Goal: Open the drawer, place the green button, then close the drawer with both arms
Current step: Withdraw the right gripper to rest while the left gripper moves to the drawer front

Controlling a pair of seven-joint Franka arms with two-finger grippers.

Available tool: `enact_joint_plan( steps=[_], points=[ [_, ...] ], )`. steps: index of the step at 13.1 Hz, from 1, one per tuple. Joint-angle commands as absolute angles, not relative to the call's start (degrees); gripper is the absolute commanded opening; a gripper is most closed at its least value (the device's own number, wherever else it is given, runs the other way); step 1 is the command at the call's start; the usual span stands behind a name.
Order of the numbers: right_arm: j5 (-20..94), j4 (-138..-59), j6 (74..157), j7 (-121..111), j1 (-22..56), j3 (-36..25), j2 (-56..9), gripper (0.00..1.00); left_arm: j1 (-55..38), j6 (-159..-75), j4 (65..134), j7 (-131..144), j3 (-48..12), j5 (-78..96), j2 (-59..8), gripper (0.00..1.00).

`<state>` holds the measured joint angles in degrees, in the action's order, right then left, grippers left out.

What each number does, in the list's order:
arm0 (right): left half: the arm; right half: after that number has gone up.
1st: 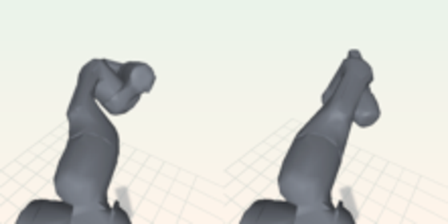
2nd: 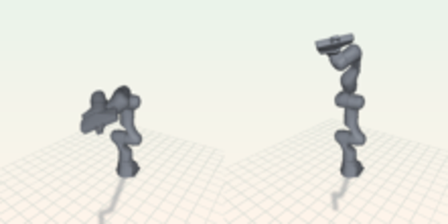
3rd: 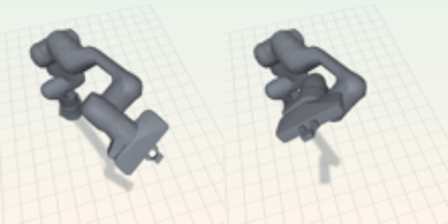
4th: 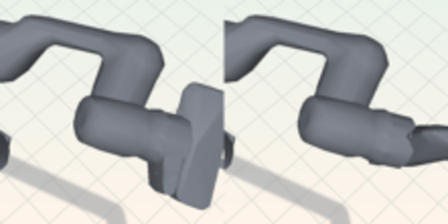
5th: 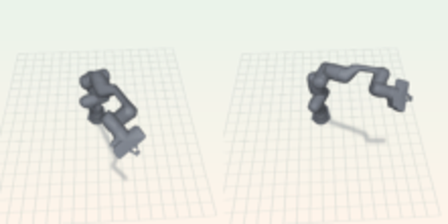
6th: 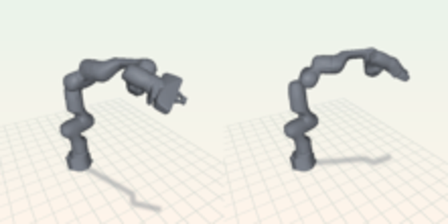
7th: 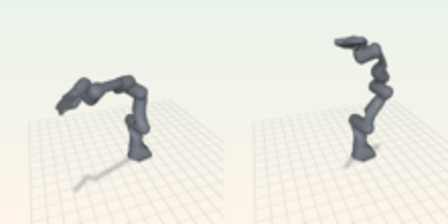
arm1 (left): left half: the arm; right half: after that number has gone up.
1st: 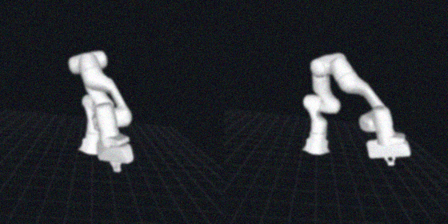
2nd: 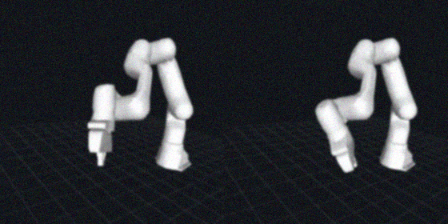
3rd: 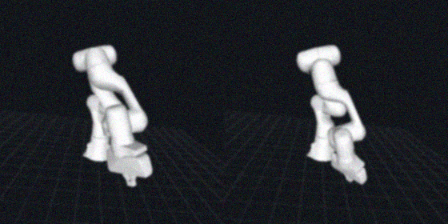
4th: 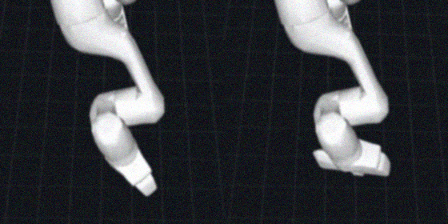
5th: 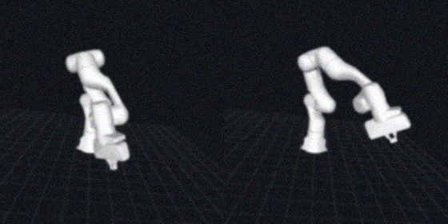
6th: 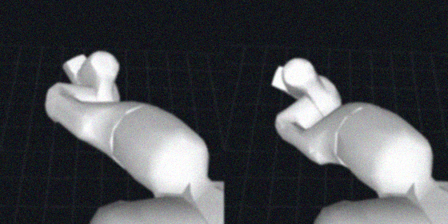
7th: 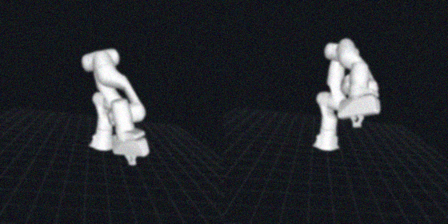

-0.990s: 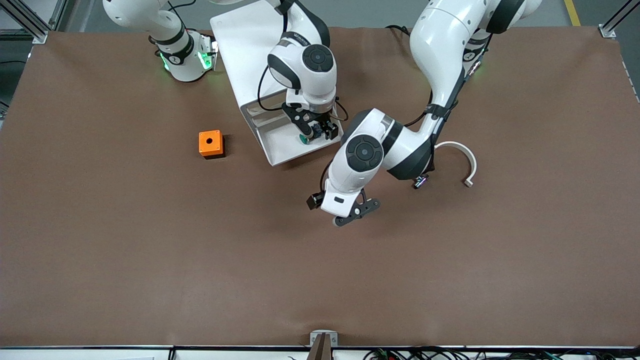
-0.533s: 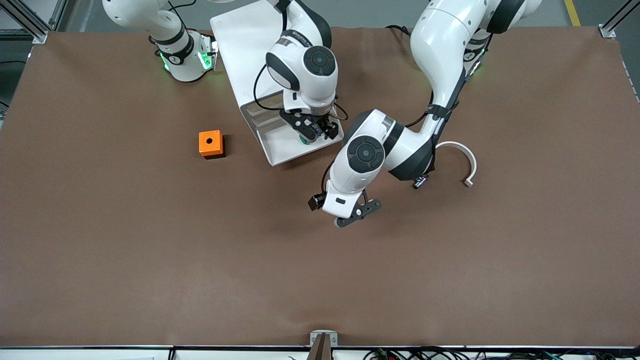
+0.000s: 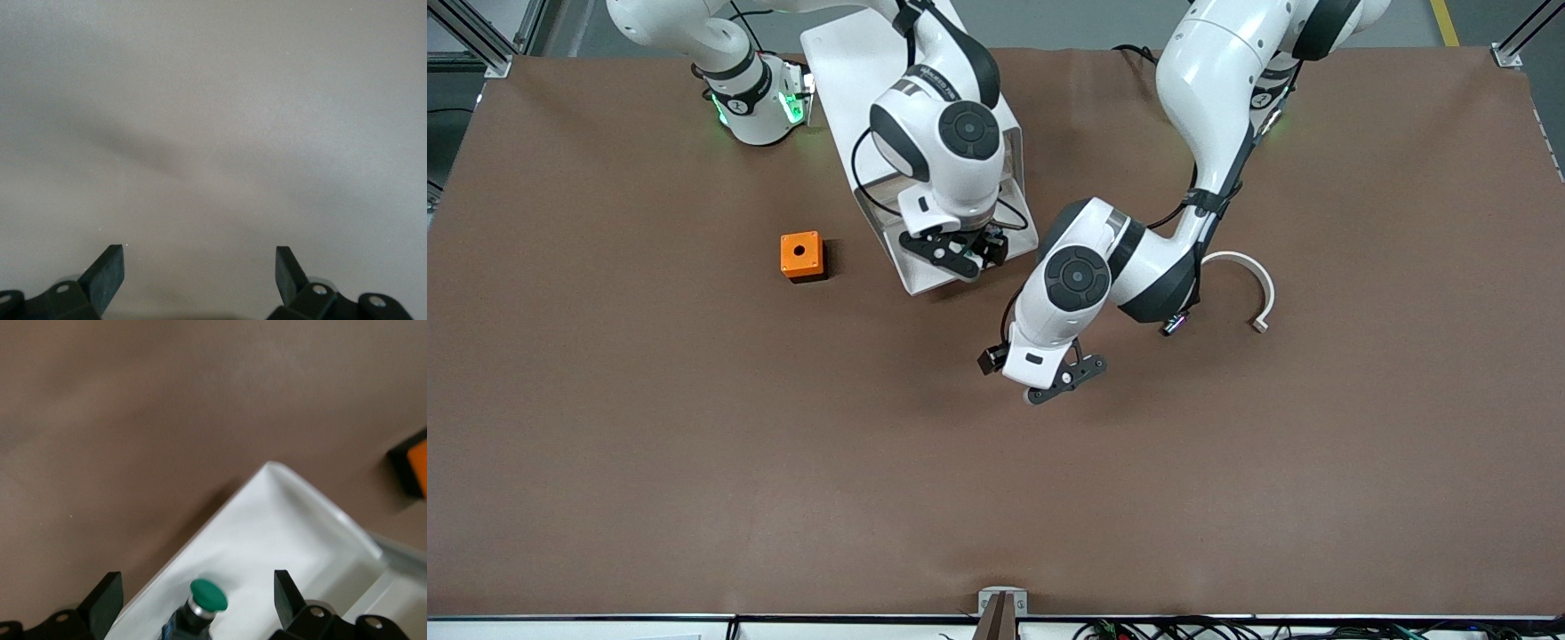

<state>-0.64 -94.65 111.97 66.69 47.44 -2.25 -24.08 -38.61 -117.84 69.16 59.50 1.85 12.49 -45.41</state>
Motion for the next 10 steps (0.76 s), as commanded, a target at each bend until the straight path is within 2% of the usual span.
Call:
enact_joint_plan(
  steps=[1,10],
  points=[
    [-1.3,-93.3,108.3,55.4,41.5,-1.5,-21.3,1.00,-39.3,-118.6,69.5,59.5,2.2,11.4,-45.2,1.00],
    [-1.3,-93.3,94.8,17.7,20.7,-1.5,-9.9,1.00,-40.8,-118.6,70.1,59.5,2.0,11.4,-45.8,1.00]
  ],
)
